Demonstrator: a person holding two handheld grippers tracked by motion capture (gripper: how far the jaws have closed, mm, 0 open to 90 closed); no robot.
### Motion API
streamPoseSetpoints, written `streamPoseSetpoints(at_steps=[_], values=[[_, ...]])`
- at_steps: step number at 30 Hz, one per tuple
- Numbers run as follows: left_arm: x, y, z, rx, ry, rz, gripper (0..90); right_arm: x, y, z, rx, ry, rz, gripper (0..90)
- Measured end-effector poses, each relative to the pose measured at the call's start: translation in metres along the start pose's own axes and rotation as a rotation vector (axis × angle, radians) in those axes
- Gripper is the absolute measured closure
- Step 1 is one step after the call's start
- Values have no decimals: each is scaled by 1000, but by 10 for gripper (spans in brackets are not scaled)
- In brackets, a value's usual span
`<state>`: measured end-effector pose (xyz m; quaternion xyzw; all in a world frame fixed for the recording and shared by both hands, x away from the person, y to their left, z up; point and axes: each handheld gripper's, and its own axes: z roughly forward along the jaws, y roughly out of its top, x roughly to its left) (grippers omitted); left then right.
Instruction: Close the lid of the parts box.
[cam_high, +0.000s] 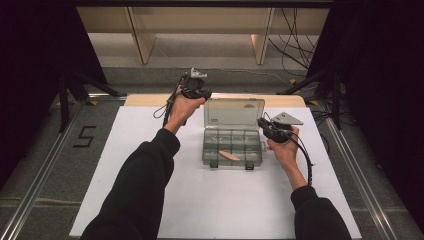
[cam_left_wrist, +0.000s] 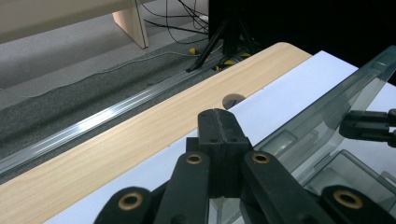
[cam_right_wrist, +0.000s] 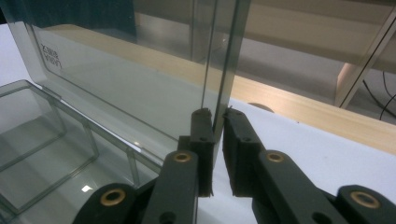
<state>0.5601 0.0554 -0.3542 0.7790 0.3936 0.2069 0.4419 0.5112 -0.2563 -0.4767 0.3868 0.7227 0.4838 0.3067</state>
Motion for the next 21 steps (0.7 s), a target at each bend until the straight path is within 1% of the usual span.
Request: streamPoseSetpoints(at_steps=[1, 2, 3, 5, 6, 7, 9, 10, 11, 12, 13, 14, 15, 16, 17, 18, 19, 20, 21], values=[[0, -1, 0, 4, -2, 0, 899, 0, 0, 0, 3, -1, 2, 809], [0, -1, -1, 16, -5, 7, 899, 1, 1, -3, 30, 7, 20, 788], [-1, -2, -1, 26, -18, 6, 900, 1, 0, -3, 15, -2, 15, 766], [-2, -4, -2, 27, -28, -1, 900, 2, 2, -9, 31, -3, 21, 731], [-4, -6, -3, 28, -36, -5, 899, 3, 5, -13, 37, -6, 11, 710], [-4, -7, -4, 35, -51, 0, 899, 3, 7, -15, 0, -14, 12, 675], [-6, -10, -5, 53, -50, 14, 899, 4, 11, -22, -16, -20, 19, 621], [-7, -11, -5, 51, -51, 8, 899, 6, 13, -25, -29, -22, 21, 602], [-7, -13, -6, 54, -57, 4, 899, 7, 16, -29, -33, -30, 7, 572], [-8, -14, -7, 54, -59, -3, 899, 8, 19, -34, -10, -24, 5, 554], [-8, -16, -9, 68, -59, 8, 899, 10, 21, -37, -10, -28, 2, 530], [-9, -17, -9, 63, -64, 4, 899, 13, 23, -41, -13, -33, 8, 501], [-9, -17, -11, 65, -66, 9, 899, 13, 25, -45, 0, -30, 5, 485], [-10, -18, -13, 62, -68, 4, 899, 15, 26, -47, -1, -25, 27, 466], [-11, -18, -14, 56, -71, -1, 899, 15, 28, -50, -4, -29, 30, 452], [-12, -20, -16, 60, -72, 3, 899, 16, 30, -53, -1, -31, 43, 444], [-13, -21, -17, 64, -73, 9, 899, 16, 32, -57, -12, -31, 49, 438], [-14, -23, -18, 66, -78, 11, 899, 16, 33, -61, -24, -32, 43, 432], [-15, -24, -18, 66, -79, 14, 899, 17, 34, -64, -38, -22, 50, 425]])
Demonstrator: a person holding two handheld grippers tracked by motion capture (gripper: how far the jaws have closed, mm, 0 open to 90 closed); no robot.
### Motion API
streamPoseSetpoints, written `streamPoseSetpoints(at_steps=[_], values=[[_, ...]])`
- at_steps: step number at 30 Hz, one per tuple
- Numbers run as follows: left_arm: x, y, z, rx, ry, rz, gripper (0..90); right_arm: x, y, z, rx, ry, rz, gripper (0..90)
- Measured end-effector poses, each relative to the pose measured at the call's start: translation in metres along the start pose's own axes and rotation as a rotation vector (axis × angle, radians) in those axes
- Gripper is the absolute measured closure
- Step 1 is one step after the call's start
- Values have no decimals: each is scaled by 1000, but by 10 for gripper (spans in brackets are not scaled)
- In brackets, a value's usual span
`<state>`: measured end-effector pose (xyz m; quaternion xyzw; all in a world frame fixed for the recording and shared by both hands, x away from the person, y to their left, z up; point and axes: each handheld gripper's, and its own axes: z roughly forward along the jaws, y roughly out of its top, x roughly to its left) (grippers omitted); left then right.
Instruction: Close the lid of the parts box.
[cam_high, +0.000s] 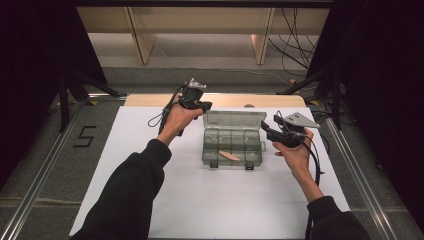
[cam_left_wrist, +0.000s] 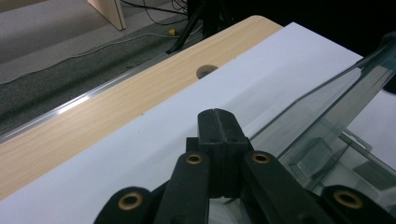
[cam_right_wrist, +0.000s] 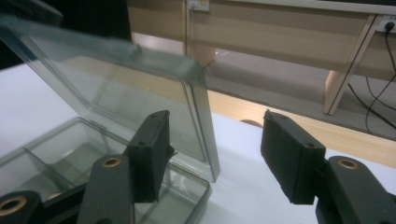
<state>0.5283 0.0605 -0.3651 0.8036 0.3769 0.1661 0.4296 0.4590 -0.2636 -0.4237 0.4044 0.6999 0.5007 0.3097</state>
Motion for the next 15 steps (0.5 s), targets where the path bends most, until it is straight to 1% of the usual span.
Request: streamPoseSetpoints(at_steps=[1, 2, 3, 6, 8, 9, 10, 11, 12, 13, 15], values=[[0, -2, 0, 2, -4, 2, 899, 1, 1, -4, 8, 3, 12, 411], [-1, -4, 0, 4, -3, 2, 899, 2, 2, -6, 8, 12, 14, 400], [-2, -6, 0, 2, -7, 1, 899, 3, 2, -9, 21, 25, 26, 393], [-5, -12, -2, 1, -15, 5, 899, 6, 4, -15, 37, 48, 24, 350], [-7, -16, -4, -1, -19, 7, 899, 10, 6, -19, 34, 35, -7, 310], [-8, -17, -5, -2, -25, 8, 899, 11, 8, -21, 35, 41, -8, 310], [-9, -19, -6, -2, -23, 11, 899, 12, 9, -23, 23, 49, -6, 309], [-10, -21, -8, -2, -29, 13, 899, 14, 11, -25, 24, 58, 6, 307], [-10, -23, -8, -3, -31, 11, 899, 17, 12, -27, 13, 62, 5, 305], [-12, -26, -9, -3, -30, 12, 899, 18, 13, -28, 18, 64, -1, 304], [-15, -31, -11, -4, -38, 18, 899, 21, 15, -31, 8, 73, 0, 301]])
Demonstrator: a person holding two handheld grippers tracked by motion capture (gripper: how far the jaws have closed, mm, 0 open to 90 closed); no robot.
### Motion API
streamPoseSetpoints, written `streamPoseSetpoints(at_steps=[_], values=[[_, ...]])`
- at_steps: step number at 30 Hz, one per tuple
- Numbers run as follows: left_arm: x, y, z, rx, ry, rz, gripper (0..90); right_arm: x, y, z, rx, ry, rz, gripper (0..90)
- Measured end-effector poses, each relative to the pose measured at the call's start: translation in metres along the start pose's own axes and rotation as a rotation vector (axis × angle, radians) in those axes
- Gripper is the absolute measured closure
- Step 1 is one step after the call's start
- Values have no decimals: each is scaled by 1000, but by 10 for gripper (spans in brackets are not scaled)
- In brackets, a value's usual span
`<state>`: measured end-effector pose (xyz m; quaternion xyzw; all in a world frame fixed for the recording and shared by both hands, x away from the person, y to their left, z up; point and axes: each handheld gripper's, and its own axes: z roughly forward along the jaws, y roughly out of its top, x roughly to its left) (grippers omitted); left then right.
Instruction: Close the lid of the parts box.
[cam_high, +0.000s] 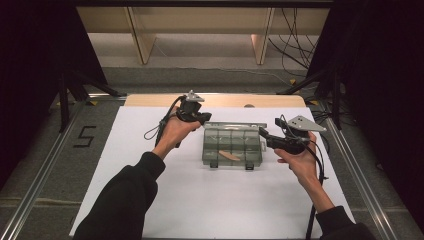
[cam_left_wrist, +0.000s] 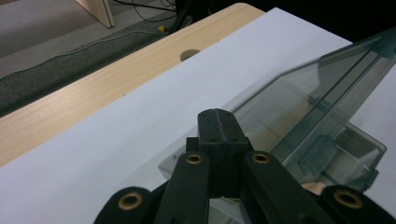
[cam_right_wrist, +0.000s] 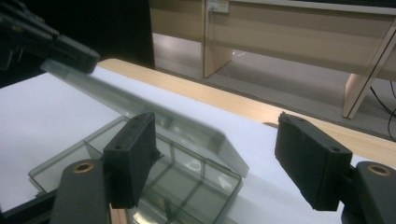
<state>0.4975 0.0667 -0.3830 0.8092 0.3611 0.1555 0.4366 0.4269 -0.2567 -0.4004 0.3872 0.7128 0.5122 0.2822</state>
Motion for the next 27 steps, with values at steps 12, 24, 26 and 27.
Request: streamPoseSetpoints(at_steps=[12, 24, 26, 27], values=[[-9, -23, -6, -24, -25, -4, 899, 15, 9, -11, -26, 40, 15, 267], [-15, -49, -2, -44, -41, -15, 899, 16, 7, -8, 33, 108, 24, 192], [-15, -53, -2, -46, -42, -20, 899, 16, 5, -6, 45, 115, 29, 207], [-15, -54, -2, -48, -47, -21, 899, 15, 4, -6, 61, 115, 31, 240]])
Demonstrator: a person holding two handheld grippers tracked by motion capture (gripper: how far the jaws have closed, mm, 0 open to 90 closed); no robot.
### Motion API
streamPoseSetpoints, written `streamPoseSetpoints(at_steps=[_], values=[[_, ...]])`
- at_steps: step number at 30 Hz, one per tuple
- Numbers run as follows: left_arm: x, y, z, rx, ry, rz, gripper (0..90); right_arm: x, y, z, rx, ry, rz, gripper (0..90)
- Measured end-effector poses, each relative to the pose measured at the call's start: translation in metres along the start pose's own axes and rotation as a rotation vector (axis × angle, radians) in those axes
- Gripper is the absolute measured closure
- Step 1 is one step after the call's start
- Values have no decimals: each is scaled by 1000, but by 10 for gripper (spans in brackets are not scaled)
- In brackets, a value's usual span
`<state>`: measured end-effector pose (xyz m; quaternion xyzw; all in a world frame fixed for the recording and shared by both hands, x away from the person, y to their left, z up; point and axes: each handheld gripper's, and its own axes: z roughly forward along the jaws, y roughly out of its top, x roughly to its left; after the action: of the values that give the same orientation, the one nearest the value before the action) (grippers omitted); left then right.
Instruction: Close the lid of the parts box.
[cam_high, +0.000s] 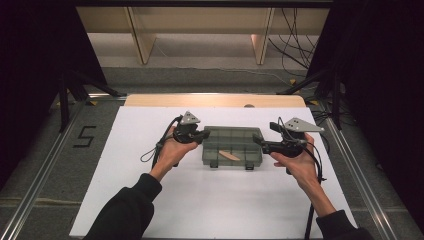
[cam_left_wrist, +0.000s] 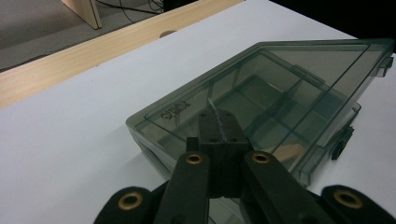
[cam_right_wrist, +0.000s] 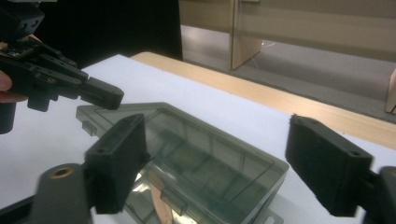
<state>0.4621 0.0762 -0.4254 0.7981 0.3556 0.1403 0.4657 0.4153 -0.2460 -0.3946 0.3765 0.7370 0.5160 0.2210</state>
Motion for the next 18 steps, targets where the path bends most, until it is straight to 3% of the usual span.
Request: streamPoseSetpoints(at_steps=[4, 6, 9, 12, 13, 15, 18], values=[[-2, -6, -1, -14, -2, -11, 899, -4, -5, 3, -5, 2, -27, 385], [-1, -9, -3, -2, -5, 8, 899, -6, -6, 3, 21, 9, -42, 450], [-2, -13, -3, -18, -6, -8, 899, -8, -11, 4, 47, 9, -64, 548], [-1, -16, -4, -2, -16, 12, 899, -9, -15, 5, 81, 17, -73, 639], [-3, -17, -3, -16, -12, -3, 899, -9, -17, 6, 83, 22, -76, 659], [-2, -18, -5, -6, -14, 13, 899, -9, -19, 7, 101, 24, -87, 708], [-4, -21, -5, -11, -16, 4, 899, -9, -23, 9, 126, 30, -111, 767]])
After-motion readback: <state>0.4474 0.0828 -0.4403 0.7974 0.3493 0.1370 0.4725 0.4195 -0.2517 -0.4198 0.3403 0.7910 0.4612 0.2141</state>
